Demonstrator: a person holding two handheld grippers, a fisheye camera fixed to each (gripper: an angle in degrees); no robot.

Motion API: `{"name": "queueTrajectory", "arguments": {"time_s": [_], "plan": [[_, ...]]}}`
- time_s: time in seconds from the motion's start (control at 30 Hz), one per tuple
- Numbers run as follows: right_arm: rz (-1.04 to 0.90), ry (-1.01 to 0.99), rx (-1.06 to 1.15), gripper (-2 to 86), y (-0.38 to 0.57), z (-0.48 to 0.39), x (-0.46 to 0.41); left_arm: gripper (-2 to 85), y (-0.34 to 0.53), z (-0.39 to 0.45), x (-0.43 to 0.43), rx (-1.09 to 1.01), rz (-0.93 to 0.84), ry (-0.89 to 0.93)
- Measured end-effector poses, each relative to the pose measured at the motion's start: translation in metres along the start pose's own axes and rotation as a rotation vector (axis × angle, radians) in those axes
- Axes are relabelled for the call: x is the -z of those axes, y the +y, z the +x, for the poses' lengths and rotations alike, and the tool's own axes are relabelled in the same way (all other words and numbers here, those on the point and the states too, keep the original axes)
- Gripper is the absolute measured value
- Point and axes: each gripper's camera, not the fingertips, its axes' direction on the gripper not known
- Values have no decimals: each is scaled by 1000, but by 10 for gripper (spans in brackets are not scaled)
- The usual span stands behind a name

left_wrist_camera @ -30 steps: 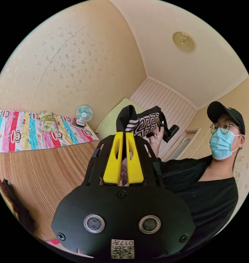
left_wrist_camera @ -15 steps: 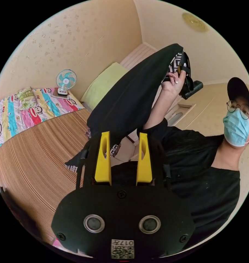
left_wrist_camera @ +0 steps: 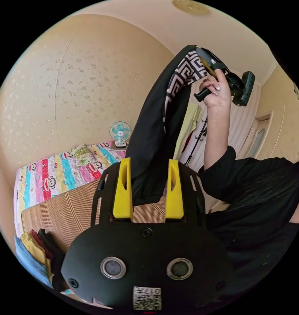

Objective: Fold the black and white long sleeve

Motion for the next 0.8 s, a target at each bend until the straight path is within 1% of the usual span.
{"name": "queueTrajectory", "arguments": {"time_s": [0.03, 0.07, 0.1, 0.17, 0.23, 0.27, 0.33, 0.4, 0.47, 0.5, 0.57, 0.63, 0.7, 0.77, 0.8], "plan": [[-3, -6, 6, 21, -2, 2, -3, 132, -8, -1, -4, -10, 2, -1], [-8, -5, 15, 21, -3, 4, -6, 72, -15, -5, -8, 3, 2, -14], [-12, -3, 19, 21, -4, 6, -8, 42, -18, -7, -9, 10, 8, -26], [-35, 3, 17, 21, -4, 23, -10, 4, -27, -21, -3, 27, 51, -16], [-70, 2, 19, 21, -3, 42, -11, -3, -32, -36, 19, 54, 106, 52], [-104, 16, 30, 21, -2, 57, -10, -6, -33, -47, 44, 84, 178, 61], [-159, 10, 55, 22, 1, 81, -4, -8, -39, -61, 86, 105, 255, 46], [-209, -100, 76, 22, 7, 103, 9, -9, -49, -71, 126, 92, 301, 71], [-278, -232, 61, 21, 16, 122, 26, -9, -66, -82, 176, 62, 335, 154], [-295, -249, 58, 20, 18, 126, 30, -9, -71, -85, 188, 49, 342, 178], [-346, -258, 52, 18, 22, 143, 37, -9, -95, -98, 225, 37, 327, 222], [-395, -246, 88, 17, 18, 155, 29, -9, -118, -111, 245, 51, 311, 190], [-493, -237, 125, 17, 15, 171, 0, -9, -146, -128, 253, 51, 271, 105], [-672, -290, 111, 19, 25, 205, -69, -8, -188, -178, 235, 101, 140, -1], [-726, -314, 102, 20, 33, 214, -91, -8, -197, -196, 226, 125, 105, -1]]}}
